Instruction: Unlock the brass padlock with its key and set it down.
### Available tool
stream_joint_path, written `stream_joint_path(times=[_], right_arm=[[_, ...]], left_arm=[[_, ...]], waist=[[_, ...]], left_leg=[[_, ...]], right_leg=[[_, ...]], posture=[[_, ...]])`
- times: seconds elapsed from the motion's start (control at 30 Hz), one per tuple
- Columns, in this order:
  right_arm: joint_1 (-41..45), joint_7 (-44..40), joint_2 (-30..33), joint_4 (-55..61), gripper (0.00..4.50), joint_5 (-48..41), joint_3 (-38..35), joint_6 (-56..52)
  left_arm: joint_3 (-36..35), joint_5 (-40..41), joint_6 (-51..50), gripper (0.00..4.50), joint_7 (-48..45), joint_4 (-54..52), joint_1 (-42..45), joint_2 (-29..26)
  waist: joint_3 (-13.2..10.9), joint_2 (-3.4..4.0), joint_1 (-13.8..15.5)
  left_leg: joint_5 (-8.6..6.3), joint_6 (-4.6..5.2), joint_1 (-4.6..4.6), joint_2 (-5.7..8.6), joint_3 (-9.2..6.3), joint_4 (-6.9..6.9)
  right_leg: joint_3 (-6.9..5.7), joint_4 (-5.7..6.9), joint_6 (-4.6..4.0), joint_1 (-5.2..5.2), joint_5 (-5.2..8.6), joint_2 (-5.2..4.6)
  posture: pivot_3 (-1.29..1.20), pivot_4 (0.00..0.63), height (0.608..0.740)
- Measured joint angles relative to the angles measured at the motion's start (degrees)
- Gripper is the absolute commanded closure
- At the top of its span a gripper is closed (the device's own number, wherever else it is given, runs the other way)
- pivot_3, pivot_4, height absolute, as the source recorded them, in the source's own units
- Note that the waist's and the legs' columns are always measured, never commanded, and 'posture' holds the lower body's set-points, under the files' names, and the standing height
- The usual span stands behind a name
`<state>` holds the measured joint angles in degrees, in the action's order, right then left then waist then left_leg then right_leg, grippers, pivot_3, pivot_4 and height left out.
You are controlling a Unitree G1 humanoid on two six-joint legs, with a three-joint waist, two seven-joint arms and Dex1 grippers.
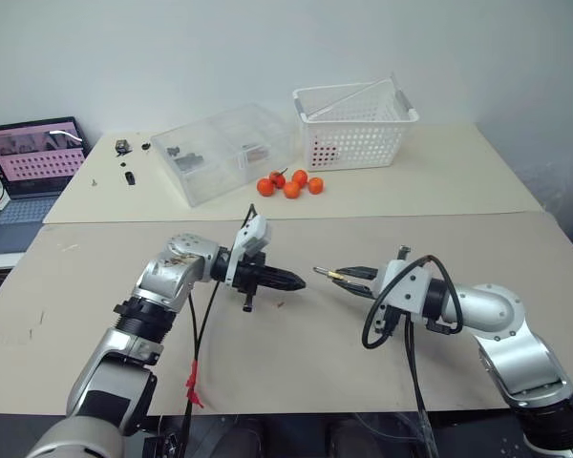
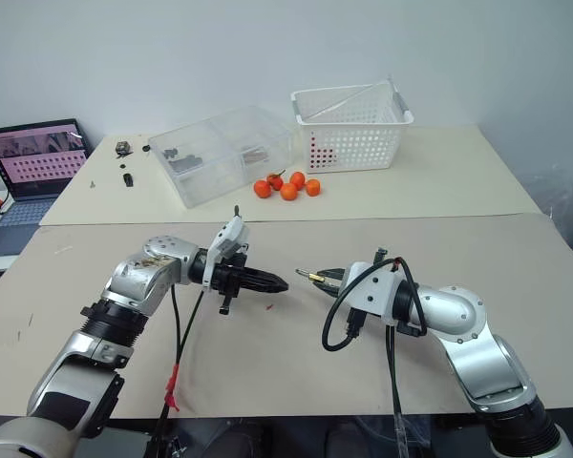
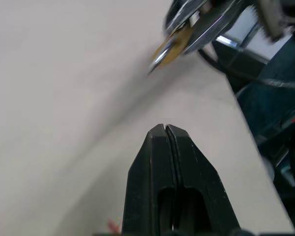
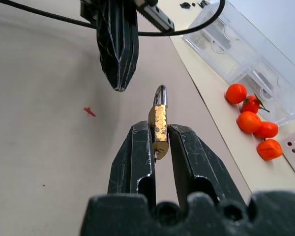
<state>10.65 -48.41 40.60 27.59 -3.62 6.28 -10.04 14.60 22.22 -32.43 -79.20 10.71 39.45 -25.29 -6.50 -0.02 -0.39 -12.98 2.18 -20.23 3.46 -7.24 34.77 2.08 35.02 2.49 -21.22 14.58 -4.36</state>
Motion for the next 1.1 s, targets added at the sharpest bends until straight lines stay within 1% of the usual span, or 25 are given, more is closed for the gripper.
stream_joint_path(times=[0.1,0.27,0.57,0.9,1.1], right_arm=[[0.0,0.09,-0.01,-0.04,4.38,0.13,0.04,-0.09],[-0.01,0.2,-0.14,-0.04,4.38,0.3,0.22,-0.08],[-0.6,0.25,-0.34,2.54,4.38,0.08,0.64,-0.77],[-3.77,0.26,-0.11,5.89,4.38,-0.1,-0.02,-3.09],[-4.22,0.25,-0.06,6.87,4.38,-0.96,-0.35,-4.04]], left_arm=[[-0.08,2.11,-3.27,4.45,0.9,-3.76,-0.19,0.35],[-0.08,3.98,-6.36,4.45,1.6,-6.66,-0.18,0.31],[0.04,3.83,-5.6,4.45,2.07,-5.05,0.19,0.97],[0.21,3.51,-3.89,4.45,1.71,-1.91,1.94,1.75],[0.23,2.99,-3.5,4.45,1.51,-0.81,2.62,1.76]], waist=[[0.0,0.0,-0.26],[0.01,0.01,-0.63],[0.01,0.02,-0.4],[0.02,0.04,-0.36],[0.03,0.05,-0.39]], left_leg=[[0.0,0.0,0.02,-0.04,0.01,-0.01],[0.0,0.0,0.08,-0.11,0.04,-0.03],[0.0,0.0,0.05,-0.07,0.04,-0.04],[0.0,0.0,0.06,-0.1,0.03,-0.07],[0.0,0.0,0.07,-0.1,0.04,-0.07]], right_leg=[[0.0,0.02,0.0,0.0,0.0,0.04],[0.04,0.03,0.0,0.0,0.0,0.12],[0.04,0.0,0.0,0.0,0.0,0.07],[0.03,-0.01,0.0,0.0,0.0,0.09],[0.03,-0.01,0.0,0.0,0.0,0.09]], posture=[[0.0,0.15,0.74],[0.0,0.15,0.74],[0.0,0.15,0.74],[0.0,0.15,0.74],[0.0,0.15,0.74]])
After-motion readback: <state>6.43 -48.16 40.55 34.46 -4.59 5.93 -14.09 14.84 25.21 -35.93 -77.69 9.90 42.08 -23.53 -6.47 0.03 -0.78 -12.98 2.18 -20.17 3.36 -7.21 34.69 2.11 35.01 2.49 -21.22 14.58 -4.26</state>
